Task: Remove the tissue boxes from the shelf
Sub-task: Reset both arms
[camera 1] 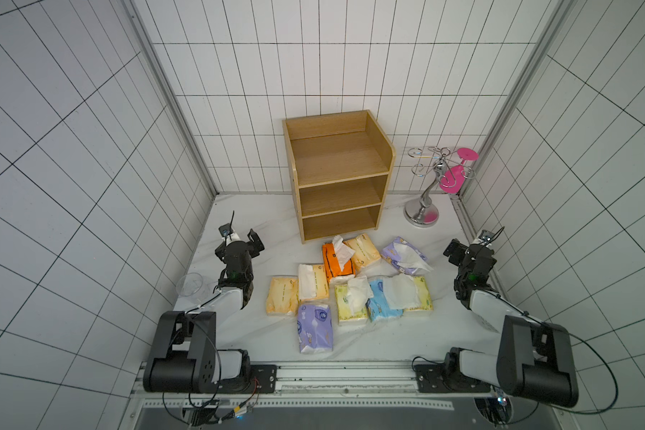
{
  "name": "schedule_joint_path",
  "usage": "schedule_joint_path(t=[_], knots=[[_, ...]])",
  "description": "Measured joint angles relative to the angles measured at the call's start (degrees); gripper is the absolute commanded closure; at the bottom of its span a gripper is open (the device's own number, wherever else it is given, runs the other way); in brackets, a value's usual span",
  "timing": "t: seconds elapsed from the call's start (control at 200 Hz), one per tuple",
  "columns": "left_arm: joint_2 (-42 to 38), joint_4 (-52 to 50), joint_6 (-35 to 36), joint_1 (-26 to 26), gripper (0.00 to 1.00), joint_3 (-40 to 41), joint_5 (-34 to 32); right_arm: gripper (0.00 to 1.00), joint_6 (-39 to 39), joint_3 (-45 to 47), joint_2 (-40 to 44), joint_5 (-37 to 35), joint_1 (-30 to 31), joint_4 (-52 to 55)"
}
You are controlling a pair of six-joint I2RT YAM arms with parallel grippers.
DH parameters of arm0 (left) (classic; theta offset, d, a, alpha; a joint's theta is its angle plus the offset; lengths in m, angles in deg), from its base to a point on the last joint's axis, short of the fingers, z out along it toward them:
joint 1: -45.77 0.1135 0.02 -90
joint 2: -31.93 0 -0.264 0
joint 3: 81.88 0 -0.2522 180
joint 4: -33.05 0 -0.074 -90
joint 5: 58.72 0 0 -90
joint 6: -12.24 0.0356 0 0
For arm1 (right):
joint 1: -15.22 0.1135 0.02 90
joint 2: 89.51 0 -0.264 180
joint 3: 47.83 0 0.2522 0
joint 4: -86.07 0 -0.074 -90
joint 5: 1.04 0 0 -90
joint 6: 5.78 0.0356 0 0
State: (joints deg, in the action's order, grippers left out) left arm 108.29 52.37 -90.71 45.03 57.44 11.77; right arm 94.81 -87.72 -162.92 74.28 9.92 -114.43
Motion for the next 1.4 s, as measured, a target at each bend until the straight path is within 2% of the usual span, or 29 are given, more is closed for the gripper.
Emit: schedule_joint_path(t=[0.165,0.28,0.425,0.67,0.775,0.904,1.039,1.399], knots=[[-0.37,0.33,1.62,0.07,0.02,0.04,0.02,0.01,-0.42,0.00,-0.44,0.42,-0.15,-3.65],[-1.79,-0.55,1.75,0.07,0.02,0.61,0.50,0.01,-0.42,-0.09,0.13,0.68,-0.24,-0.68],[-2.12,4.13,2.08,0.07,0.02,5.60,1.20,0.01,0.33,1.95,0.52,1.44,-0.31,-1.86],[8.90,16.02,3.34,0.11,0.02,8.22,1.20,0.01,0.63,4.39,-6.73,2.23,-0.31,-7.67],[14.53,21.46,4.22,0.15,0.02,8.35,1.70,0.01,0.61,4.68,-7.19,2.60,-0.31,-8.85],[14.56,15.74,4.63,0.15,0.02,4.48,2.73,0.01,0.24,5.16,-7.19,3.48,-0.13,-11.54],[14.56,17.29,5.33,0.15,0.02,2.82,3.52,0.01,-2.23,6.03,-12.33,3.98,1.99,-18.86],[14.14,12.46,5.49,0.15,0.02,2.60,4.13,0.01,-4.83,5.66,-14.58,3.04,4.57,-16.39]])
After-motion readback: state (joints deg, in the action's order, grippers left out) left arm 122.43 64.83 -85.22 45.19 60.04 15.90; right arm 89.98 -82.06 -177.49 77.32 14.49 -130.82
